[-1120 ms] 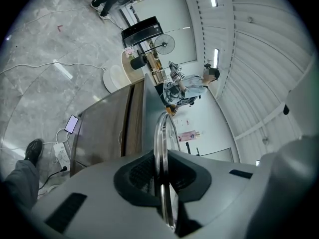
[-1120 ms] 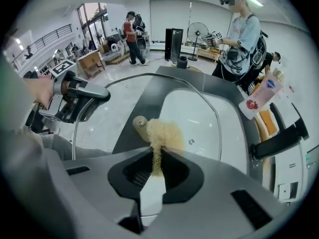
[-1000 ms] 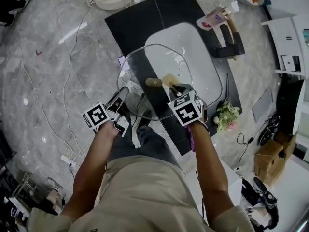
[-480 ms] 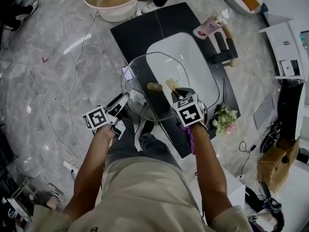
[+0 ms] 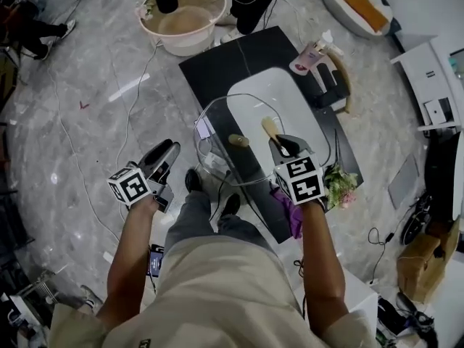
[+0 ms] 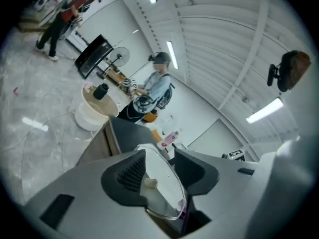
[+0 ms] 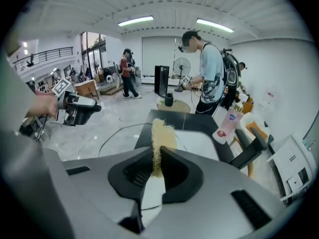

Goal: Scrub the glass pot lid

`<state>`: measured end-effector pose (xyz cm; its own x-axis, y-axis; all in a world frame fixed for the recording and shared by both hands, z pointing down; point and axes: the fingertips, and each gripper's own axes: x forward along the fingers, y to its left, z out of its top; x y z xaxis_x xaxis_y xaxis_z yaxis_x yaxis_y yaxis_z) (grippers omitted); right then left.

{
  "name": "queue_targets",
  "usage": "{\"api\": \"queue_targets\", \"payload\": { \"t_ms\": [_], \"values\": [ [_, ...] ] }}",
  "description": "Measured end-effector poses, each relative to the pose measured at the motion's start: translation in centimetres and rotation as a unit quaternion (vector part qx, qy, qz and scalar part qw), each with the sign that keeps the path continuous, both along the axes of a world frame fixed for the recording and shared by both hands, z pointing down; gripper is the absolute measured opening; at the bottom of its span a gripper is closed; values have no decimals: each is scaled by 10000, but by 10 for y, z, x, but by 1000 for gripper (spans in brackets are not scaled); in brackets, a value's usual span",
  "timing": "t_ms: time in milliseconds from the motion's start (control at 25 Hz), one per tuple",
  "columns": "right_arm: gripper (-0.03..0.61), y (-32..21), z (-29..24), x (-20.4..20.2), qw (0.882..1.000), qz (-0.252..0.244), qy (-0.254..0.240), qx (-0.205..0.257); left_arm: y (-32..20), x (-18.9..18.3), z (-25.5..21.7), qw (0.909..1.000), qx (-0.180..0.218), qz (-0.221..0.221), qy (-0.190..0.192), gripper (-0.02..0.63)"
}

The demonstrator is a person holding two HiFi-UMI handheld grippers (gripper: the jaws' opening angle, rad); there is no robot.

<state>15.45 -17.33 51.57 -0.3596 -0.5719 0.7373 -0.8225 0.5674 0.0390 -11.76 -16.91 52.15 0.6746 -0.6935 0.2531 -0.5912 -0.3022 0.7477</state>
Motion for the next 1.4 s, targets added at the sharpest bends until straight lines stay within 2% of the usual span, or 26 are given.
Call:
{"api": "queue_targets", "payload": {
  "t_ms": [80,160,240,400,640,800,920,1000,1160,1400],
  "values": [
    [40,0,-31,3,9990,59,-194,386,-4,0,-39,9981,536,227,-207,153],
    [40,2,-61,0,9963,119,-467,708,-8,-1,-83,9911,1169,417,-477,96],
    [40,4,-90,-8,9923,87,-714,1009,-7,-5,-129,9772,1837,520,-931,23],
    [40,17,-148,-20,9828,57,-1002,1548,8,-2,-207,9425,2802,797,-1638,15],
    [40,36,-223,-36,9629,-251,-1391,2297,36,1,-270,8937,3684,775,-2441,14],
    [38,52,-259,-44,9523,-280,-1552,2611,55,-3,-289,8661,3968,702,-2958,14],
    [36,59,-271,-44,9482,-254,-1600,2734,69,-7,-283,8590,3742,693,-3424,14],
    [35,64,-279,-40,9462,-212,-1589,2811,73,-3,-282,8539,3714,720,-3573,14],
    [35,69,-292,-35,9433,-166,-1611,2896,79,6,-286,8582,3738,812,-3423,14],
    [35,75,-296,-22,9418,-100,-1614,2948,83,20,-285,8572,3764,884,-3401,14]
  ]
}}
